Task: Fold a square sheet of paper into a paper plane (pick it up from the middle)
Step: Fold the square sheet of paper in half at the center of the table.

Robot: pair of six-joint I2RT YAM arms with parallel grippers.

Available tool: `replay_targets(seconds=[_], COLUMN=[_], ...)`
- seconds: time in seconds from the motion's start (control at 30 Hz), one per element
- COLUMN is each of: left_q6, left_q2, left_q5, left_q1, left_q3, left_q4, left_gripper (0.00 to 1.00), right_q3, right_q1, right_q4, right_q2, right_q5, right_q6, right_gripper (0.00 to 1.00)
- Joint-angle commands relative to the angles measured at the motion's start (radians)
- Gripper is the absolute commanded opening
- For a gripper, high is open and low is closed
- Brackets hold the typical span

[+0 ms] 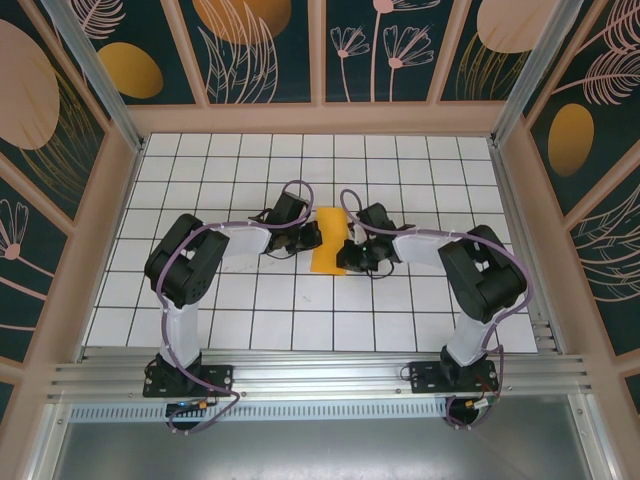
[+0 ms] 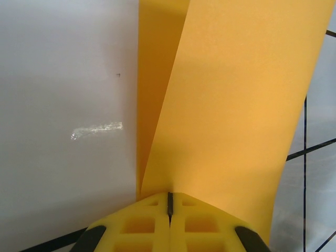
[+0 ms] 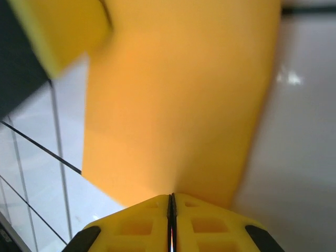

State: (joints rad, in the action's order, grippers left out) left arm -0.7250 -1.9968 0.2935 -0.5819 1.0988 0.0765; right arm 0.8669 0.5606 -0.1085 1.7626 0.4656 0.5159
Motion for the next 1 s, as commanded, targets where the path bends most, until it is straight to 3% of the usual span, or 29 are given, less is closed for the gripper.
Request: replay_targets(seconds=[0.0, 0.27, 0.5, 0.77, 0.97], left_q6=[0.013, 0.015, 0.021, 0.025, 0.028], left_q2=[-0.088, -0.086, -0.086, -0.080, -0.082], left_q5=[-0.119, -0.119, -0.117, -0.119, -0.116], left_q1=[0.007, 0.007, 0.008, 0.007, 0.007], left_q3=[-0.057, -0.057, -0.050, -0.051, -0.044], left_q4=[-0.130, -0.132, -0.137, -0.139, -0.148], left_gripper=[0.01, 0.01, 0.01, 0.01, 0.01], right_q3=[-0.049, -0.007, -0.063, 0.108, 0.214], right_q1=[0.005, 0.022, 0.022, -0.008, -0.072], right_q4=[0.006, -0.033, -0.021, -0.064, -0.017], right_q2=[0.010, -0.101, -0.013, -0.121, -0.015], right_q5=[-0.007, -0.009, -0.033, -0.071, -0.097], right_q6=[0.029, 0.043, 0.044, 0.005, -0.007], right_gripper=[0.11, 0.11, 0.10, 0.11, 0.11])
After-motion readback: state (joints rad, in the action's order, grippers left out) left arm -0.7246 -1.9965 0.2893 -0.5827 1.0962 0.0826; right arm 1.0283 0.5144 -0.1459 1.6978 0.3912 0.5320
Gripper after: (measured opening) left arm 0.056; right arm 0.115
